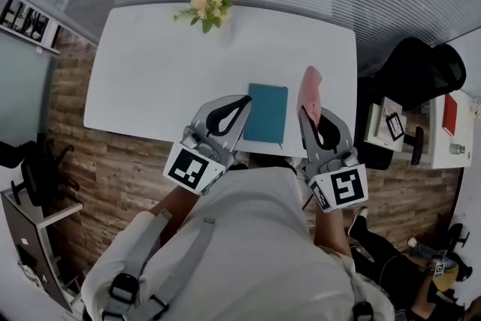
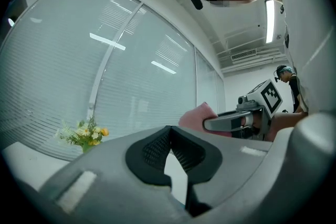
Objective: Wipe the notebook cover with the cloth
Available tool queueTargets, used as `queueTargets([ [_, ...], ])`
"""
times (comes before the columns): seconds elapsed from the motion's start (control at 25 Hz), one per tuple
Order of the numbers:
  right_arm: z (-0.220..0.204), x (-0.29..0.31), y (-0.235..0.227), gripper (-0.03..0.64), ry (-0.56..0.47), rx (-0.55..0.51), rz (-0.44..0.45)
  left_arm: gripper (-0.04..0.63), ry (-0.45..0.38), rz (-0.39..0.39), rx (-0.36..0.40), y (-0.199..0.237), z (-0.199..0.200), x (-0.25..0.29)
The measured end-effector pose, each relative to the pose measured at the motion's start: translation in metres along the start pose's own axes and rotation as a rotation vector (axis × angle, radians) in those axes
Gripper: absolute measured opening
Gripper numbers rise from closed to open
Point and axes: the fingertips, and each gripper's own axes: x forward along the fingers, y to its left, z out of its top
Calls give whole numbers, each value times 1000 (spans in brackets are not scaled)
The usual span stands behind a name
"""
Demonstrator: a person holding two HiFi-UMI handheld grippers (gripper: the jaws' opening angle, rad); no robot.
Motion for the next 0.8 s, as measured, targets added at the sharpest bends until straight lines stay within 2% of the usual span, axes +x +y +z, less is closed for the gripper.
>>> queueTargets([
  [0.16,10,-1,4,26,-21,-31,-5,2,-11,-3,19,-2,9,-1],
  [0.8,29,0,8,26,-52,-38,-9,2,-33,-20,27,0,25,-2],
])
